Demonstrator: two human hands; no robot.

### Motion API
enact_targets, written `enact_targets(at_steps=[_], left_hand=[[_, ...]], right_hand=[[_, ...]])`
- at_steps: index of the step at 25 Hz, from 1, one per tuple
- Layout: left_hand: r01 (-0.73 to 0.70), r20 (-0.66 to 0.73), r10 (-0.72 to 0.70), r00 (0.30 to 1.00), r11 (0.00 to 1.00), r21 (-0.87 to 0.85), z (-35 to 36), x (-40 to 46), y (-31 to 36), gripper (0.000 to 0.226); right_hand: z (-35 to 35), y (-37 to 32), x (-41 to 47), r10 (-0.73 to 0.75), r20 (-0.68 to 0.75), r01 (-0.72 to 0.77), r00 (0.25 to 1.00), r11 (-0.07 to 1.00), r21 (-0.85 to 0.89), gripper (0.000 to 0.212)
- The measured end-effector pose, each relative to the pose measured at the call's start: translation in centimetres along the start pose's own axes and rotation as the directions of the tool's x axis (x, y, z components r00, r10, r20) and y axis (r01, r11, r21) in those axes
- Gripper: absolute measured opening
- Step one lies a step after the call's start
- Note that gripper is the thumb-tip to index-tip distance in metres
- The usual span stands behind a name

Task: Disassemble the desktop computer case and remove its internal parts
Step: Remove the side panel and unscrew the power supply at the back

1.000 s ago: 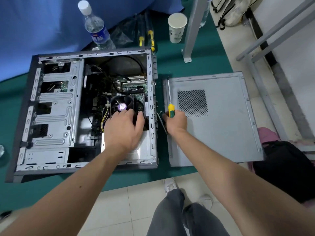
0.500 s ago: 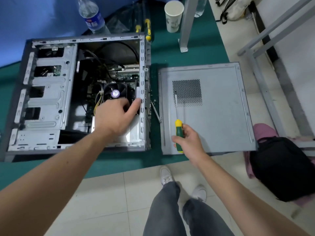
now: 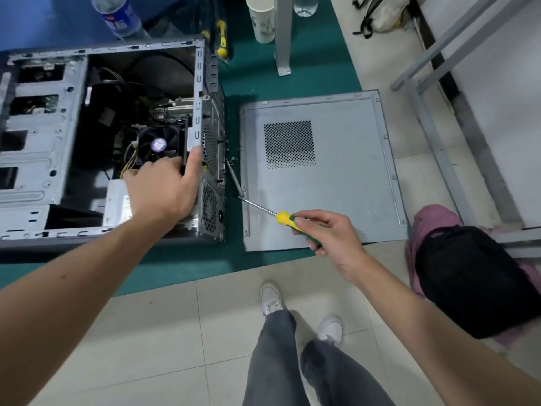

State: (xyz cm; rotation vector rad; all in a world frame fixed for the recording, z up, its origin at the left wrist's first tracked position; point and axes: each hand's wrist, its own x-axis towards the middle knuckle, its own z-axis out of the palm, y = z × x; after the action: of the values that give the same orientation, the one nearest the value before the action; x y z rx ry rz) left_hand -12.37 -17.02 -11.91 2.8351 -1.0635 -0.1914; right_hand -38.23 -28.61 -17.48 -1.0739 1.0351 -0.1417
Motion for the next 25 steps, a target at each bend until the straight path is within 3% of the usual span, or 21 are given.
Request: enact_targets(at_steps=[10, 18, 25], left_hand=[[-0.038, -0.061, 0.038, 0.997, 0.999, 0.0, 0.5, 0.0, -0.4, 0.079], [-0.041, -0.046, 0.041, 0.998, 0.999, 0.003, 0.3, -0.2, -0.1, 0.077], [-0.032, -0.031, 0.033, 0.999, 0.999, 0.023, 0.3, -0.1, -0.1, 0.078]], right_hand=[[-0.3, -0.4, 5.0, -0.054, 0.152, 0.058, 0.987, 0.998, -0.026, 0.008], [-0.9, 0.3, 5.9, -0.055, 0.188, 0.055, 0.981, 0.998, 0.005, 0.011], [-0.5, 0.9, 6.4, -0.031, 0.222, 0.027, 0.975, 0.999, 0.019, 0.034]])
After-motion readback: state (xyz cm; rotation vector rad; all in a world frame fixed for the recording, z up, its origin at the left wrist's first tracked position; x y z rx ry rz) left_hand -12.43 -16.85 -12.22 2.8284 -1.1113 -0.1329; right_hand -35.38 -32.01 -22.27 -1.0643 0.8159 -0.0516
